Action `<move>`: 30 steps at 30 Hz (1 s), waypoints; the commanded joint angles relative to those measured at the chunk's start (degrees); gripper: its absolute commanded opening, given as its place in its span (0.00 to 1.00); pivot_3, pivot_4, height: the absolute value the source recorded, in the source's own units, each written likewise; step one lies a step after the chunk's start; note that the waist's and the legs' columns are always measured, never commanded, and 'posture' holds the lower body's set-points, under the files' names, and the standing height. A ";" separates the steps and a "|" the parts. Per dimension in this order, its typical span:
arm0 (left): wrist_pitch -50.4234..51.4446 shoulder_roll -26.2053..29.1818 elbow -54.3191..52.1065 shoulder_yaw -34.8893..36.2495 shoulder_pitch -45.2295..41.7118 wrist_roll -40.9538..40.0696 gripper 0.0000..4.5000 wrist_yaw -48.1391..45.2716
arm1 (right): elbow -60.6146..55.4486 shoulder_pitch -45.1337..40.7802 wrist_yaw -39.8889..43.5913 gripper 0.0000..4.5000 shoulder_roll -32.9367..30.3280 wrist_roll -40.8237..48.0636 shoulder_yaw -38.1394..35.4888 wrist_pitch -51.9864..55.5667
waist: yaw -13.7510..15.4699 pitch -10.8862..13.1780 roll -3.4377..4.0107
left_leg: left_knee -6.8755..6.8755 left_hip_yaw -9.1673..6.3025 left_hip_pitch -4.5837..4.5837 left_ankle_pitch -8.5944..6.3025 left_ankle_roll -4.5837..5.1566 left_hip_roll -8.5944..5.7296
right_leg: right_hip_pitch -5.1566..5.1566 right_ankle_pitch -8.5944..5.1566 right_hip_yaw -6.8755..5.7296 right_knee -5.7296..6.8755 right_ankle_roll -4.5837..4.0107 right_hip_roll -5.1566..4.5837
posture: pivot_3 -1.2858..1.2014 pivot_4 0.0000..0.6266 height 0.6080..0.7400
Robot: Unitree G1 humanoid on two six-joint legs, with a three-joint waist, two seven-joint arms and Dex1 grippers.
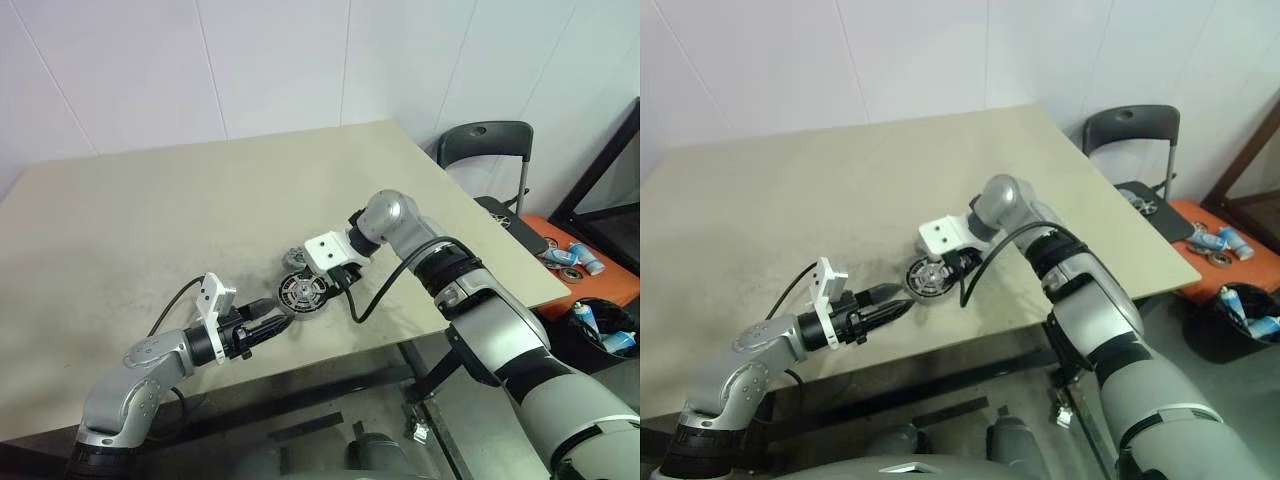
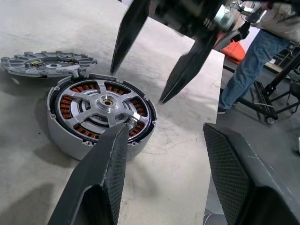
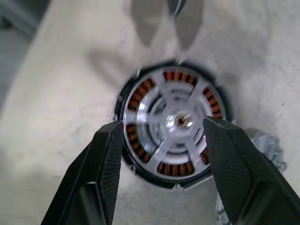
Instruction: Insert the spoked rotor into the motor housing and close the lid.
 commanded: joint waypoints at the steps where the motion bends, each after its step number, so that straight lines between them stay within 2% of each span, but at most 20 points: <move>1: -1.12 0.14 -1.11 0.53 -0.59 -0.34 0.60 -0.08 | -7.74 -3.26 -1.04 0.62 0.97 7.61 -6.99 12.40 | -0.01 0.00 0.00 | 0.00 0.00 -0.02 0.00 0.00 0.00 | -0.04 0.00 0.01 0.01 0.00 -0.01 | 0.52 0.00 1.00; 4: -0.85 -0.40 -1.23 1.51 -0.89 -1.36 0.60 0.49 | -16.11 1.98 -7.23 0.62 0.82 10.39 -10.77 19.47 | 0.03 -0.02 -0.03 | -0.03 -0.03 -0.04 -0.06 -0.11 0.02 | -0.07 0.00 0.00 0.00 -0.01 -0.04 | 0.52 0.00 1.00; 7: 0.07 -0.42 -1.72 3.32 -1.38 -2.90 0.60 1.17 | -31.42 12.99 -13.42 0.41 -0.23 14.23 -14.32 31.87 | 0.55 -0.13 -0.20 | -0.10 -0.14 -0.10 -0.11 -0.19 0.00 | -0.06 -0.03 -0.14 -0.07 -0.07 -0.15 | 0.52 0.00 1.00; 10: 0.65 1.39 -1.66 4.63 -1.53 -3.58 0.60 0.65 | -38.69 19.94 -21.68 0.19 0.27 14.48 -15.62 42.56 | 0.38 -0.09 -0.13 | -0.15 -0.09 -0.19 -0.11 -0.18 -0.14 | -0.17 -0.04 -0.18 -0.09 -0.09 -0.34 | 0.52 0.00 1.00; 13: 1.14 4.00 -0.82 6.00 -2.27 -4.04 0.60 -0.77 | -39.92 25.40 -32.76 0.19 2.89 15.22 -19.92 44.66 | 0.00 -0.07 -0.09 | -0.15 0.00 -0.33 -0.10 -0.18 -0.16 | -0.43 -0.04 -0.15 0.03 -0.09 -0.39 | 0.52 0.00 1.00; 14: 1.26 4.72 -0.24 6.32 -2.82 -4.06 0.60 -1.14 | -40.27 27.39 -35.33 0.10 3.50 15.37 -20.62 44.92 | -0.01 -0.07 -0.08 | -0.15 0.00 -0.32 -0.10 -0.19 -0.16 | -0.44 -0.05 -0.16 0.05 -0.10 -0.35 | 0.52 0.00 1.00; 16: 1.39 5.68 0.97 6.72 -3.82 -4.19 0.60 -1.73 | -40.89 29.68 -38.91 0.01 4.55 15.67 -20.86 46.25 | 0.02 -0.07 -0.08 | -0.18 -0.01 -0.31 -0.09 -0.19 -0.14 | -0.44 -0.05 -0.17 0.05 -0.10 -0.32 | 0.52 0.00 1.00; 24: 2.84 7.06 1.66 5.85 -6.42 -4.27 0.60 -2.43 | -37.60 30.66 -49.86 0.01 11.09 15.39 -19.10 43.97 | -0.01 -0.07 -0.08 | -0.17 0.13 -0.31 0.03 0.01 -0.05 | -0.43 0.02 -0.07 0.02 0.05 0.07 | 0.52 0.00 1.00; 30: 3.38 7.90 1.61 6.79 -5.60 -4.57 0.60 -2.68 | -37.75 29.32 -48.40 0.01 12.42 17.48 -16.96 43.71 | -0.03 -0.07 -0.09 | -0.08 0.17 -0.27 0.04 0.03 0.00 | -0.35 0.05 -0.07 0.02 0.15 0.24 | 0.52 0.00 1.00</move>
